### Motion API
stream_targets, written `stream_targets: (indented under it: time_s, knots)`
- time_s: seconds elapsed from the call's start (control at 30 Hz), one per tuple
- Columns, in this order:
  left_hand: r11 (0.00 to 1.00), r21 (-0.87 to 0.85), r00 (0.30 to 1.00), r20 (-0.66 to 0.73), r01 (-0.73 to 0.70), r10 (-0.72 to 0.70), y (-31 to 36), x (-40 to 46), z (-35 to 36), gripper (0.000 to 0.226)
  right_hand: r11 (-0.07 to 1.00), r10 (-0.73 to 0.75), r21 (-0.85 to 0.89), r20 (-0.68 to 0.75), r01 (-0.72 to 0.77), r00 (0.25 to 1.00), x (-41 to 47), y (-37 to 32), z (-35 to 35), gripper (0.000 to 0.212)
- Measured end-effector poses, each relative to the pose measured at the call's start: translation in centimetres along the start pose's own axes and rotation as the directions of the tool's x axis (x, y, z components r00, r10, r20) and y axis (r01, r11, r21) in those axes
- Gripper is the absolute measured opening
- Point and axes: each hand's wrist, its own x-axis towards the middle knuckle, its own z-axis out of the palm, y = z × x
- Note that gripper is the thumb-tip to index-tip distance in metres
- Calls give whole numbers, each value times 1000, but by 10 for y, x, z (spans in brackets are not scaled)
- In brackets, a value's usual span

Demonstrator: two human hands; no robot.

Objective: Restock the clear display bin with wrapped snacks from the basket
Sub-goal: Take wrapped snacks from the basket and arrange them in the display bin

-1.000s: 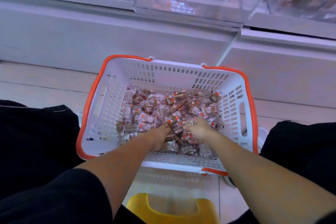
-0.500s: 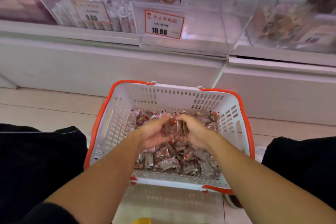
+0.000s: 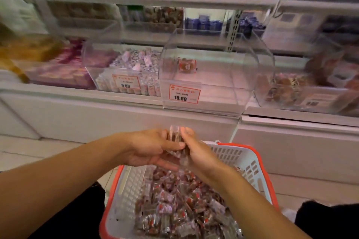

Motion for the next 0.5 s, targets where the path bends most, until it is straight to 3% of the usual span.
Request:
stream_targets:
  time_s: [0.1,0.27,0.4,0.5]
  knots:
    - [999,-43,998,70,10,-7,3,-4,-3,32,999,-50,6,-18,50,999,-5,-6,10,47]
    - [980,-199,989,149,20,10,4,9,-1,28,940,-217,-282,-55,194,975,-8,-13,0,59]
    - [991,-130,968,252,20,14,11,7,-12,24,909,-224,-362,-2,208,975,-3,-22,-5,64]
    - [1000,22,951,310,-21,13,35,0,-27,27,912,-223,-313,162,265,961,-6,-48,-18,45]
